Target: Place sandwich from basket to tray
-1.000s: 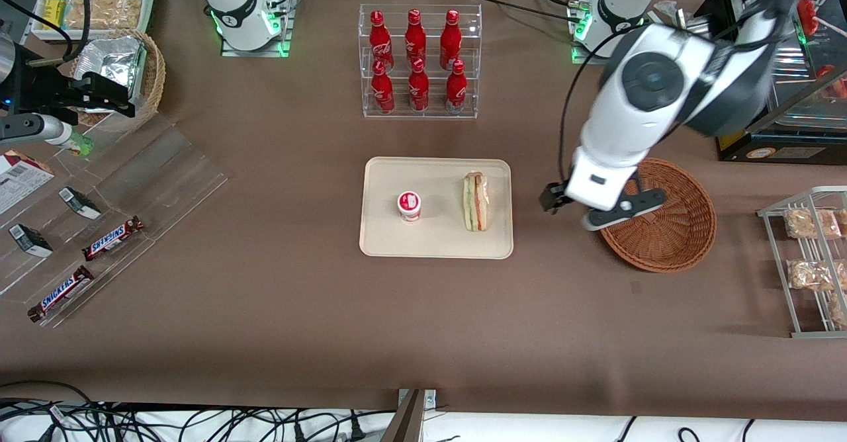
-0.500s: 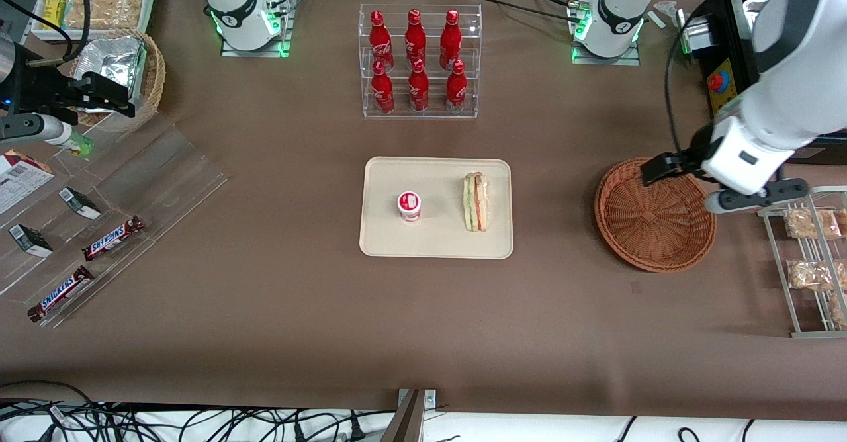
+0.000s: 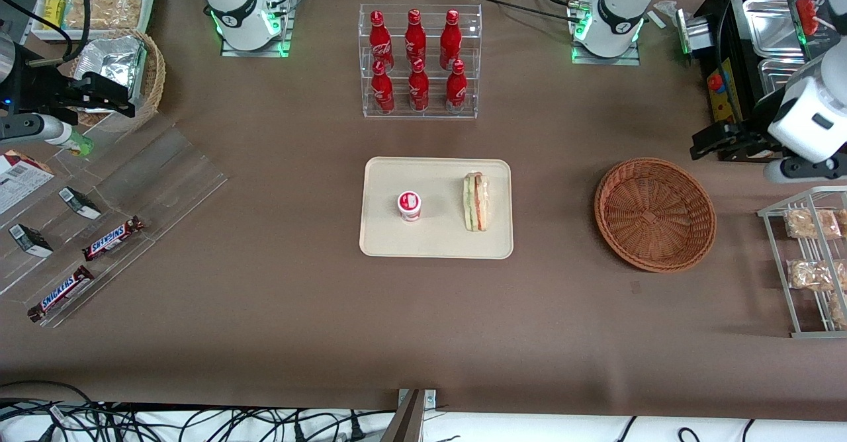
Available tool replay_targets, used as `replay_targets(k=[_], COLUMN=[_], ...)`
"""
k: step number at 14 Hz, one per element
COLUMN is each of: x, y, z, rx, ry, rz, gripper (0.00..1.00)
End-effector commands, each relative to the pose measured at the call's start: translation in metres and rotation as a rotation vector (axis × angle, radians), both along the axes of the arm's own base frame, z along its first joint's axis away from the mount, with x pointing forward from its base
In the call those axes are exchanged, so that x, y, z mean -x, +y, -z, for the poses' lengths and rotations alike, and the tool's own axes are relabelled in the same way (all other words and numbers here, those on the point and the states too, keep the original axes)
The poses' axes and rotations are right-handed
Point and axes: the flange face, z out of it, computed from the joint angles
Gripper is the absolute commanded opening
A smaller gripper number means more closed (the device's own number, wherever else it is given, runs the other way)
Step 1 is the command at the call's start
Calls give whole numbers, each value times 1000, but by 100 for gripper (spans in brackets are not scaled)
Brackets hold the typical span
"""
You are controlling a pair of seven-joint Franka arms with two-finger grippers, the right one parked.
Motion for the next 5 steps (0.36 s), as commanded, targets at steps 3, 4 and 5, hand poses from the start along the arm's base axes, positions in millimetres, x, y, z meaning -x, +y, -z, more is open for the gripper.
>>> replay_targets(k=[3,4,5], x=[14,14,14], y=[-5,-5,-5], z=[-18,-19,-19], rx=[3,4,6], ry=[-16,-11,-13], rz=[82,98,114], gripper=[100,100,100])
